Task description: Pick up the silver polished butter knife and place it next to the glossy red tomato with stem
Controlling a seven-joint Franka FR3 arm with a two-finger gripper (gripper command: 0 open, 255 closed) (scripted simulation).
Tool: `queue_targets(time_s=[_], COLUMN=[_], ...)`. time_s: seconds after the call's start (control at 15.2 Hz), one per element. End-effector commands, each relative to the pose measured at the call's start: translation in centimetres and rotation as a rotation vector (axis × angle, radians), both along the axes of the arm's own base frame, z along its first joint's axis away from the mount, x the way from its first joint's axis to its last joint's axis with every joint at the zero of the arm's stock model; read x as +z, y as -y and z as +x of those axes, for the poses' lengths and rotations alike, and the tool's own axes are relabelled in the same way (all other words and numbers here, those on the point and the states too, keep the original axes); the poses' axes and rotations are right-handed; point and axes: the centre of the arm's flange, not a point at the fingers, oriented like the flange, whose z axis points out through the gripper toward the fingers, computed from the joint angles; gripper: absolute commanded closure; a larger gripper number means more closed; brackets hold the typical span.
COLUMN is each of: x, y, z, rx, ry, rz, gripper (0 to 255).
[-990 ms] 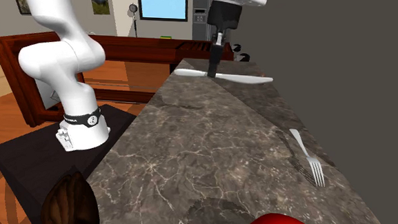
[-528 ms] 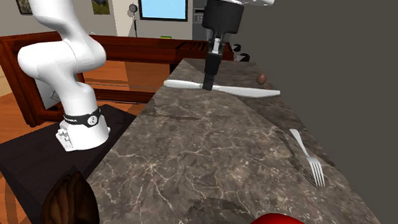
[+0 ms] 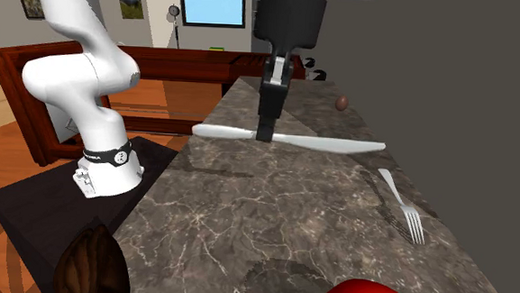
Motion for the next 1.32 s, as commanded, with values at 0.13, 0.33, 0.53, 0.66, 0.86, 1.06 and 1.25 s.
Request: queue_targets(time_s=[0.13,0.33,0.53,0.66,0.86,1.06,1.25], x=[-0.2,-0.8,-2.3,-3.4,-5.0,-6.6,-8.1], y=[5.1,7.5,7.5,7.5,7.5,7.5,7.5], z=[2.2,3.3,3.3,3.3,3.3,3.3,3.3], rx=[0.001,0.001,0.001,0.001,0.001,0.001,0.001], ry=[0.000,0.000,0.000,0.000,0.000,0.000,0.000], rz=[0.000,0.000,0.000,0.000,0.000,0.000,0.000], gripper=[255,255,255,255,255,255,255])
